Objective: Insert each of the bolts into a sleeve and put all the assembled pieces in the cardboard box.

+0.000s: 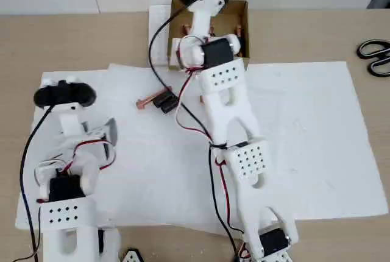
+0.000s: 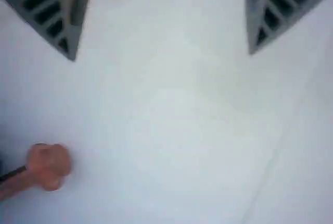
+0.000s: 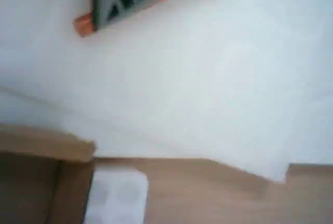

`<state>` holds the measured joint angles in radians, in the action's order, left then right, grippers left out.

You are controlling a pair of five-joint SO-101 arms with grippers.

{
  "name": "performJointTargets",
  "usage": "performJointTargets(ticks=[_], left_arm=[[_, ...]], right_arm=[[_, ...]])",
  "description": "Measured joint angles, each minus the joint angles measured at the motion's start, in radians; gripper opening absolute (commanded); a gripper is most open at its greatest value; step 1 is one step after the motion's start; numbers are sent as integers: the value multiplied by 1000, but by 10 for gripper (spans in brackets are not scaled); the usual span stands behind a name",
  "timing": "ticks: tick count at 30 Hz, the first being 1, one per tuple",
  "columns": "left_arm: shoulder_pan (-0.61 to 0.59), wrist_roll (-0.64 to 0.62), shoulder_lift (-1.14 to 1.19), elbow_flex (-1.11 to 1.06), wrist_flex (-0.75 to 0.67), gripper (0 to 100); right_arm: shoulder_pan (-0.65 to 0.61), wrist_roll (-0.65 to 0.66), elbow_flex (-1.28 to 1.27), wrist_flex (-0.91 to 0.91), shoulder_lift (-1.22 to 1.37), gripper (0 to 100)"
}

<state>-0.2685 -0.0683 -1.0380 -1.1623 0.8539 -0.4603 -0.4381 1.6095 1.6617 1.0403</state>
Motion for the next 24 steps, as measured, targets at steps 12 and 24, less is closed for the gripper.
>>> performJointTargets(ticks=[12,24], left_arm=[[-87,32,0,0,48,202],[-87,34,0,0,48,202]], right_arm=[[-69,-258,-215,0,0,206],[-149,-374,-247,8,0,205]])
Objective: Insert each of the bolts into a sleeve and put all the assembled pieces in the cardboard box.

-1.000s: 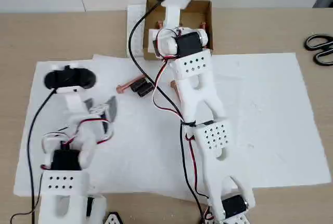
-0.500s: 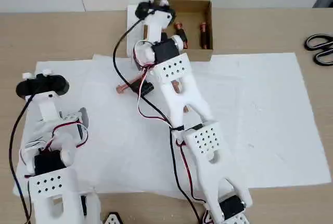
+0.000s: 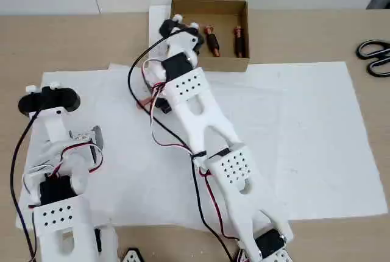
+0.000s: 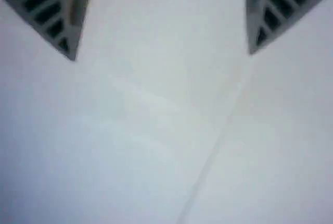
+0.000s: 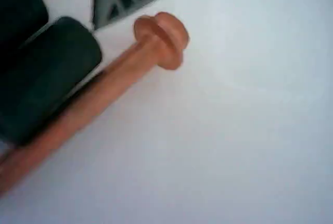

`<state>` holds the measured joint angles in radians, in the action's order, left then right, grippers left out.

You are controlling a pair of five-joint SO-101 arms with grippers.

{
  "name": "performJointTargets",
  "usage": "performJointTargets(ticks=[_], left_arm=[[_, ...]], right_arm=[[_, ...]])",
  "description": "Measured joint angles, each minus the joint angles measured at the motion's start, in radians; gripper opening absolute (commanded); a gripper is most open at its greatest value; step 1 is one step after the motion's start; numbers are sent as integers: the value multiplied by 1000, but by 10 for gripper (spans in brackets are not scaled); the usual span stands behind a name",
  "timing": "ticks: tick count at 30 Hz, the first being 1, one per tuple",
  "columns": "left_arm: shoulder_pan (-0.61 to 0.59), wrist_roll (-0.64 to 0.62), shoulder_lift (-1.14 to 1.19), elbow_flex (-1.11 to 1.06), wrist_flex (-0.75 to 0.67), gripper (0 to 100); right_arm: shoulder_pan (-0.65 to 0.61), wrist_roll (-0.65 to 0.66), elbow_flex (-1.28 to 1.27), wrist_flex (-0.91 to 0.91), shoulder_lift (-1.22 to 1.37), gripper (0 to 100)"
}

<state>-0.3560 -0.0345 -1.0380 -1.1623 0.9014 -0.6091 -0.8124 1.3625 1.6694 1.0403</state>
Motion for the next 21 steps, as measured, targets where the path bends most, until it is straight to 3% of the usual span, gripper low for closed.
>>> performJointTargets(ticks=[21], left_arm=[[0,18,0,0,0,202]], right_arm=[[9,-78,-215,-3,-9,205]])
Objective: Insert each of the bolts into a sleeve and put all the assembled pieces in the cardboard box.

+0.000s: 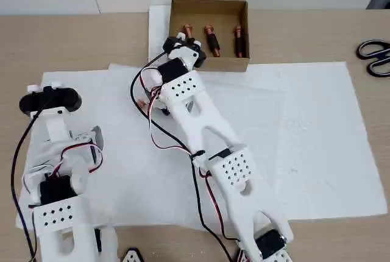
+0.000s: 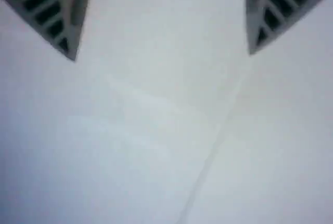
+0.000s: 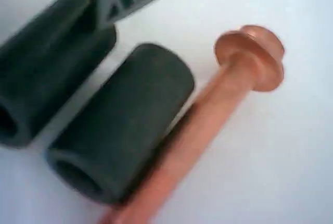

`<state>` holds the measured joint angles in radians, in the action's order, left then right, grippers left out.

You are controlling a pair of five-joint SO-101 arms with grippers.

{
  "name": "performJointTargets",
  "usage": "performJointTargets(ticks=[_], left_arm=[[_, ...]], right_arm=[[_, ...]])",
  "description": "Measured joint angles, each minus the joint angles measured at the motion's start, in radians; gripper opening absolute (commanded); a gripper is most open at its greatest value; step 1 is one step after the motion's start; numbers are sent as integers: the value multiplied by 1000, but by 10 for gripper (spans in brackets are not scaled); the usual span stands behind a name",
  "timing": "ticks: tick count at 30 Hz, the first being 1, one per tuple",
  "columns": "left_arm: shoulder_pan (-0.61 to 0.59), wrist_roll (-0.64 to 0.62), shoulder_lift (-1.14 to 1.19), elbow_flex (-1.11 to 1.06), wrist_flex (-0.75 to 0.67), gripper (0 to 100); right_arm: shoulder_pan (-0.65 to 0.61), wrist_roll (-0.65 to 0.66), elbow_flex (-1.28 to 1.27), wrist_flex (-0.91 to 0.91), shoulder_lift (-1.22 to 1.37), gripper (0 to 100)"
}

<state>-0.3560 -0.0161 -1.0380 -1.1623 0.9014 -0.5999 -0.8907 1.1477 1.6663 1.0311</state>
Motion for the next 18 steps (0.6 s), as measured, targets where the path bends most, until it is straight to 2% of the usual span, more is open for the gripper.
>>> performJointTargets(ticks=[8,18], left_arm=[[0,0,0,0,0,202],[0,0,0,0,0,202]], right_arm=[[20,0,9,2,-2,205],[51,0,178,5,8,205]])
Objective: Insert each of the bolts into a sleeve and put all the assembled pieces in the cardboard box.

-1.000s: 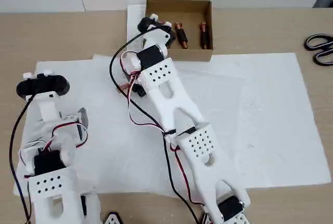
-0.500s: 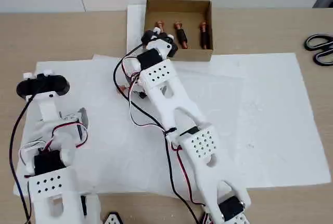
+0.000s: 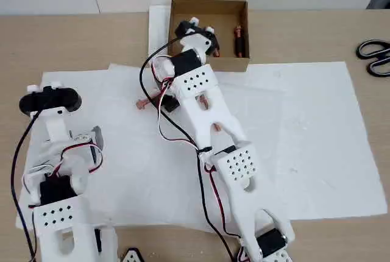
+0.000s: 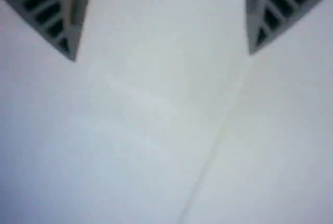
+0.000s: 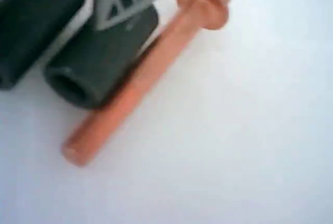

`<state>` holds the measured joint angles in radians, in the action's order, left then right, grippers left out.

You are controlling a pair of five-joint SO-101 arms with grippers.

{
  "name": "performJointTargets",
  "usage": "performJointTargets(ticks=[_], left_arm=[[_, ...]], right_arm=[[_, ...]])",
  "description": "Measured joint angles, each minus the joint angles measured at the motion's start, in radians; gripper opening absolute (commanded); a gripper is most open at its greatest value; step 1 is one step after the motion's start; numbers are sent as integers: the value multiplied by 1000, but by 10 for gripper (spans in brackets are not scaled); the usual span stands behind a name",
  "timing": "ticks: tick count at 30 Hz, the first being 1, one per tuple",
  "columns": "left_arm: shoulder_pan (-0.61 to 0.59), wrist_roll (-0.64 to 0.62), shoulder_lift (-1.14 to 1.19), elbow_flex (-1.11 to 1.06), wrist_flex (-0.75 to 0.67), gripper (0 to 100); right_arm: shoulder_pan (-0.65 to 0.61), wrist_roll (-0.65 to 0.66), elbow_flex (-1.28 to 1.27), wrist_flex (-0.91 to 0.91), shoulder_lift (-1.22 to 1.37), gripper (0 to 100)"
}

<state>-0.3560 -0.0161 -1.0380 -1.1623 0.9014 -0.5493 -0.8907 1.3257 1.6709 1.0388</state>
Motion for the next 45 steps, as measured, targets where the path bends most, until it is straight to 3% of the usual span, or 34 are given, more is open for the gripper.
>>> performJointTargets(ticks=[45], left_arm=[[0,0,0,-21,5,202]], right_arm=[[8,0,-84,-46,84,174]])
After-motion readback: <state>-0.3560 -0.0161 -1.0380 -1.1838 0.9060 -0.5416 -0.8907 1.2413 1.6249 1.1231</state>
